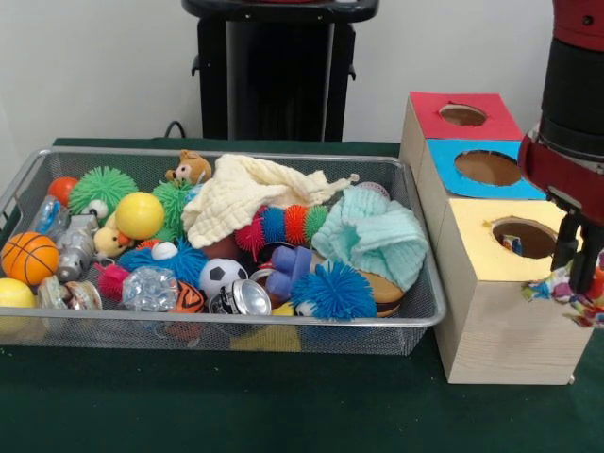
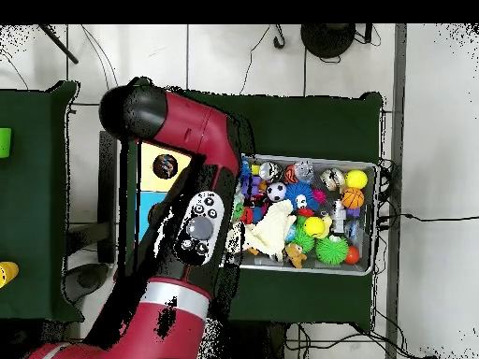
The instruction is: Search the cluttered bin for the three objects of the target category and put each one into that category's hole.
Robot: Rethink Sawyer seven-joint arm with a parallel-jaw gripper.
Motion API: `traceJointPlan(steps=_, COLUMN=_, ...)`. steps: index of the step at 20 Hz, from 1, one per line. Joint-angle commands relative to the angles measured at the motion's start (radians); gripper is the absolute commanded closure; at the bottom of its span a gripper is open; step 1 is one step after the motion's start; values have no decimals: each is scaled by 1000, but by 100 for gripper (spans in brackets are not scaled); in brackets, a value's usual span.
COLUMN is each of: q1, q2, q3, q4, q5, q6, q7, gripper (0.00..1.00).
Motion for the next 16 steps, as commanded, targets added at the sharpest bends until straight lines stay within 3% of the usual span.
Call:
traceJointPlan(steps=1, q1=-44, q2=115, q3=4, q4=-219, q5=8, q6=184, q7=356, gripper=100)
traceJointPlan(steps=12, q1=-104, q2=276, q3=-143, q4=-588, q5=106, q6=396, q7=458, gripper=100)
traceJointPlan(steps=14, q1=-49, q2=81, q3=-34, q4=-178, q5=29, q6=250, q7=297, gripper=100)
traceJointPlan(steps=15, q1=-21, q2=29, q3=-28, q4=-89, q5=25, q6=227, q7=279, gripper=100)
traceJointPlan(steps=16, q1=-21, q2=27, q3=-36, q4=-103, q5=21, q6=249, q7=285, gripper=100)
